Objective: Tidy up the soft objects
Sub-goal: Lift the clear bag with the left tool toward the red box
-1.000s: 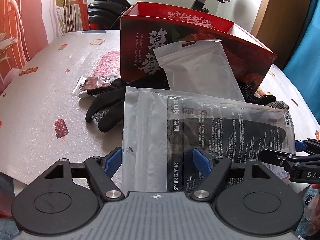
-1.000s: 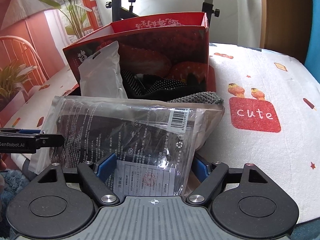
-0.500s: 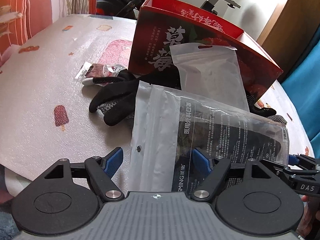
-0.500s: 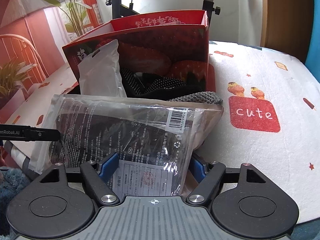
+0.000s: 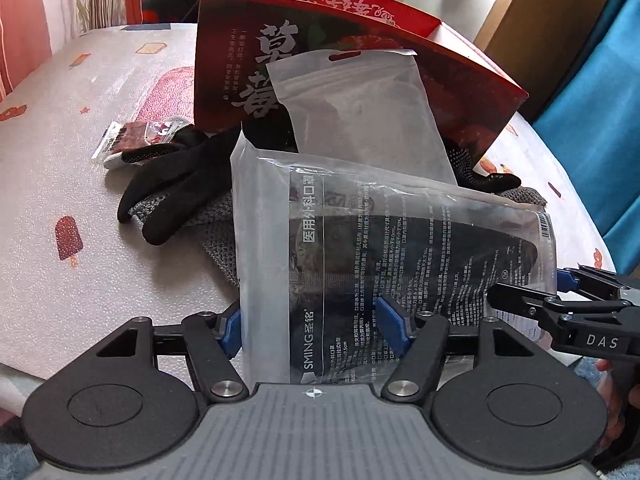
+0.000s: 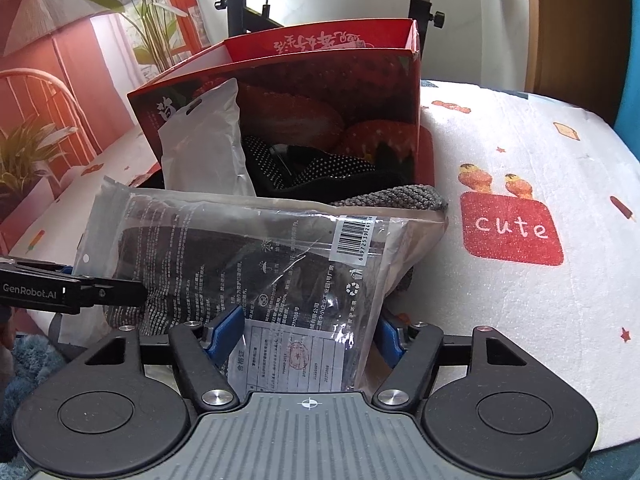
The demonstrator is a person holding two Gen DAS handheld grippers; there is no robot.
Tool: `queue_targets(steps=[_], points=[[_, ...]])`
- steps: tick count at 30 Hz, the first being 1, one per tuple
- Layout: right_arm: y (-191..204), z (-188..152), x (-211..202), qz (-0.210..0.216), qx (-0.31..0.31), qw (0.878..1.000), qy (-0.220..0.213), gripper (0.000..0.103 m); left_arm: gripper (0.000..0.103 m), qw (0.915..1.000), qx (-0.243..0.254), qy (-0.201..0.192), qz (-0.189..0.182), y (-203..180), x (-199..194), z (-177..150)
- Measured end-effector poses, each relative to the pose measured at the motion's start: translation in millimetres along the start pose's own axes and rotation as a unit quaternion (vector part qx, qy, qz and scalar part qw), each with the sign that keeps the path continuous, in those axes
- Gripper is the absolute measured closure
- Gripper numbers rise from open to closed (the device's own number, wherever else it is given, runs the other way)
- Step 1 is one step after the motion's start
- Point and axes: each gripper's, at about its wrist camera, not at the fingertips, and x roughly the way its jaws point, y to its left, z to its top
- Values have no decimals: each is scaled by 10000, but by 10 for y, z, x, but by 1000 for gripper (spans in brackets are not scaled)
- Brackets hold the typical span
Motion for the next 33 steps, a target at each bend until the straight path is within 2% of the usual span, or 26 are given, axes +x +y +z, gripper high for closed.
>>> queue_targets(steps=[3,5,13,18,24,29,33], points=[[15,15,-30,-5,-11,10000,20,43,35,10000,-52,11,27,-7,-45,23],[42,56,-105,42,-21,10000,19,48,35,9998,140,-101,137,-84,-133,5],[179,265,-467,25,-397,9981,-469,51,36,9966,64,-822,6,-76,-576,82],[265,555,-712,92,-589,9948,-823,51,36,9920,210,-1245,67,-149,-841,313],[310,1159,-931,140,-832,9887,-1240,51,36,9857,204,-1675,-3,-152,-1043,860],[294,1905,-947,-1,-1125,9801,-1633,51,36,9792,521,-1956,103,-270,-1105,1569],[178,2394,-861,-18,-1075,9785,-1759,51,36,9779,372,-2058,-69,-260,-1030,2022]])
